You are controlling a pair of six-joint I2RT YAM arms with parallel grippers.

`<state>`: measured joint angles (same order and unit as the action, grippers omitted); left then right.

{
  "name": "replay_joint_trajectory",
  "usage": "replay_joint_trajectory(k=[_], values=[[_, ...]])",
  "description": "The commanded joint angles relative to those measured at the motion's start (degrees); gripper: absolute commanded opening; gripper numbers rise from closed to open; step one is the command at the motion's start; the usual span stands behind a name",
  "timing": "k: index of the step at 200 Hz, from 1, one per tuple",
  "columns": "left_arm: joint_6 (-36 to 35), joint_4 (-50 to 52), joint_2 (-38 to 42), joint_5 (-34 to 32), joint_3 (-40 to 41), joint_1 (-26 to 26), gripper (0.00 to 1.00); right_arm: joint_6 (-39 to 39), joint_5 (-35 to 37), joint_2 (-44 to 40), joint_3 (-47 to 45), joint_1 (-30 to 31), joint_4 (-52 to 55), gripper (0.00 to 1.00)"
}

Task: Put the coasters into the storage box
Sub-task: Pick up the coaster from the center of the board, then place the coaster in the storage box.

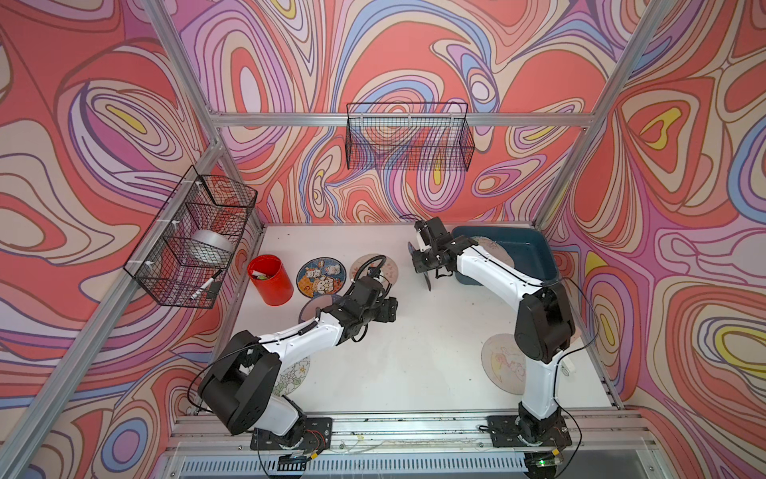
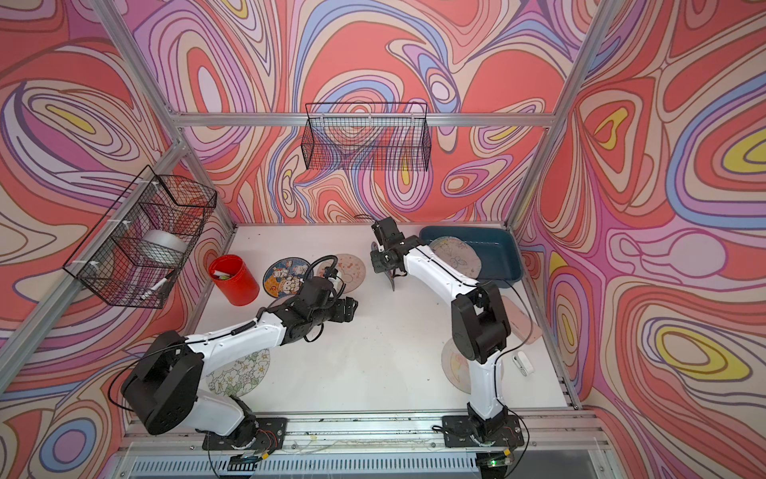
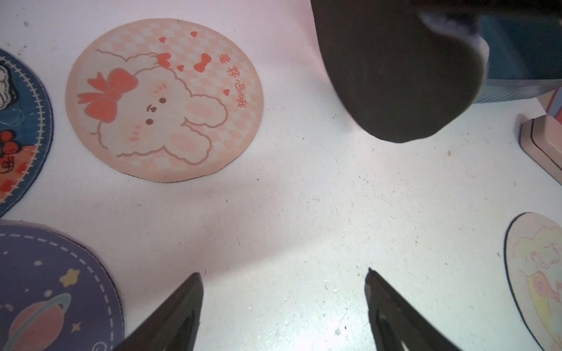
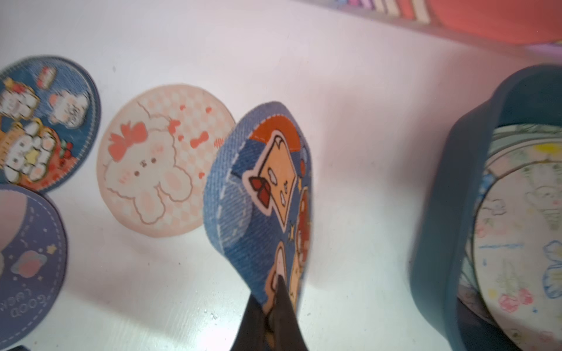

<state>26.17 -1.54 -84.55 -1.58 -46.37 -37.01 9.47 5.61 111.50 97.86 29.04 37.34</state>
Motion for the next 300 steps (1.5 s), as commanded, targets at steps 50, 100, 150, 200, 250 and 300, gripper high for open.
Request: replay_joint_trajectory(k=[50,100,150,200,250,300], values=[[-0.31,-0.23,0.53,-0.89,0.46,0.36,0.84,1.18,3.64,-12.55,-7.72,-9.35,-5.34,0.00],[-0.12,0.00,-0.26,-0.50,-0.34,0.36,0.84,0.49,13.30,-17.85,-10.69,-16.56,-5.98,0.00],[0.06,0.30,-0.86,-0.13,-1.27,0.36,0.84,0.24,17.35,-16.23,-10.08,-23.38,-6.36,0.00],[0.02,1.46,-0.48,-0.68,-1.70,0.43,0.84,-0.07,20.94,-8.43,-7.67,-27.40,-6.56,0.00],[0.00,1.76,-0.52,-1.37,-2.06,0.37,0.84,1.62,14.48,-0.35,-4.90,-28.07,-7.33,0.00],[0.02,2.15,-1.40,-0.85,-2.98,0.36,0.84,6.04,-3.08,6.46,-4.61,-28.07,-9.79,0.00]])
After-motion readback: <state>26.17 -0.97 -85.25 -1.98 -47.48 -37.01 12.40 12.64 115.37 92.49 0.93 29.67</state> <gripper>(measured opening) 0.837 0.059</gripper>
